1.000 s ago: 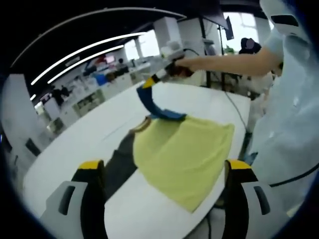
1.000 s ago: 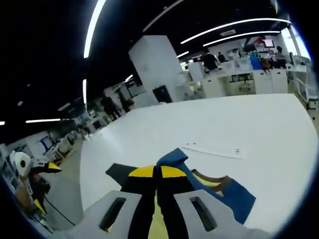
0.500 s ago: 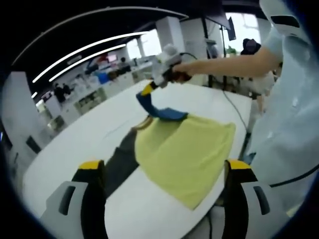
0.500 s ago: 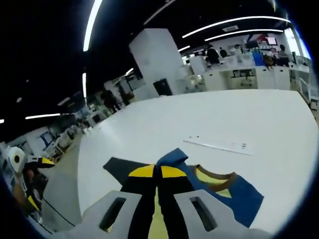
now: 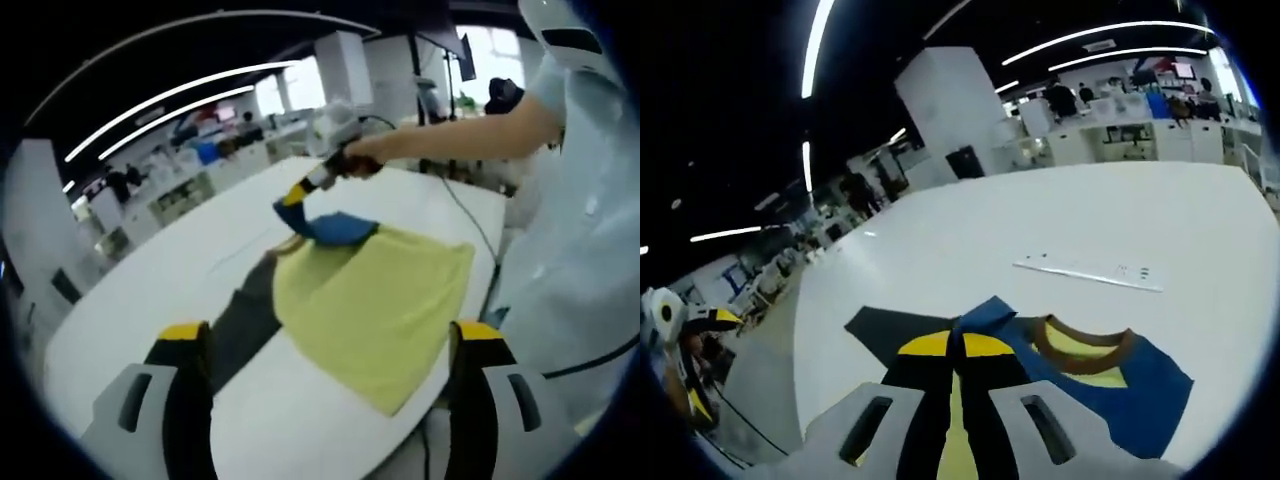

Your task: Fold the garment on the visible template until the final outline fits inside the template.

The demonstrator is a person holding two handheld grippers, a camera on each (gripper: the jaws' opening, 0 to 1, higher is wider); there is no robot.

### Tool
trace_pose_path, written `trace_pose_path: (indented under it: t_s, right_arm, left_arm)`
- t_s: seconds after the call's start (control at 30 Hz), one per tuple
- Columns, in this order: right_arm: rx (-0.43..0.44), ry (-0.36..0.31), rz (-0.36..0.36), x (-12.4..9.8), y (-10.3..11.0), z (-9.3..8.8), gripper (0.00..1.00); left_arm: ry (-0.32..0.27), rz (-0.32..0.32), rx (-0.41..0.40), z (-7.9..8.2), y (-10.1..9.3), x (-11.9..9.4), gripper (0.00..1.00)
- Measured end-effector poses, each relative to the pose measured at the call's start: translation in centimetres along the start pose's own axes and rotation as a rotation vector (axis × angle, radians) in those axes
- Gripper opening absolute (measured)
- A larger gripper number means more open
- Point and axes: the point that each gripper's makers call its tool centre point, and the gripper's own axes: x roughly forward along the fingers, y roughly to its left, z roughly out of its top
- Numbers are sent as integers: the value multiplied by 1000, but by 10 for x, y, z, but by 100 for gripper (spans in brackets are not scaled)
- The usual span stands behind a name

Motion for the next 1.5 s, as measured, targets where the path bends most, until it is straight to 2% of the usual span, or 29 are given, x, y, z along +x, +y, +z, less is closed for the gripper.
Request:
trace_pose_path:
  t_s: [0.3, 0.43, 0.73, 1.33, 1.5]
  right_arm:
    - [5, 42, -6, 14, -4, -18, 3]
    - [-7, 83, -20, 20, -9, -35, 3]
    - [31, 120, -24, 29, -19, -56, 3]
    - [64, 200, 10, 50, -13, -93, 3]
    - [72, 204, 14, 55, -13, -96, 4]
  left_arm:
    - [22, -15, -1, -5, -3, 2, 94]
    - [19, -3, -7, -4, 0, 2, 96]
    - [36, -2, -26, -9, 1, 2, 95]
    - [71, 6, -64, -20, 2, 2, 95]
    - [64, 10, -70, -18, 1, 3, 96]
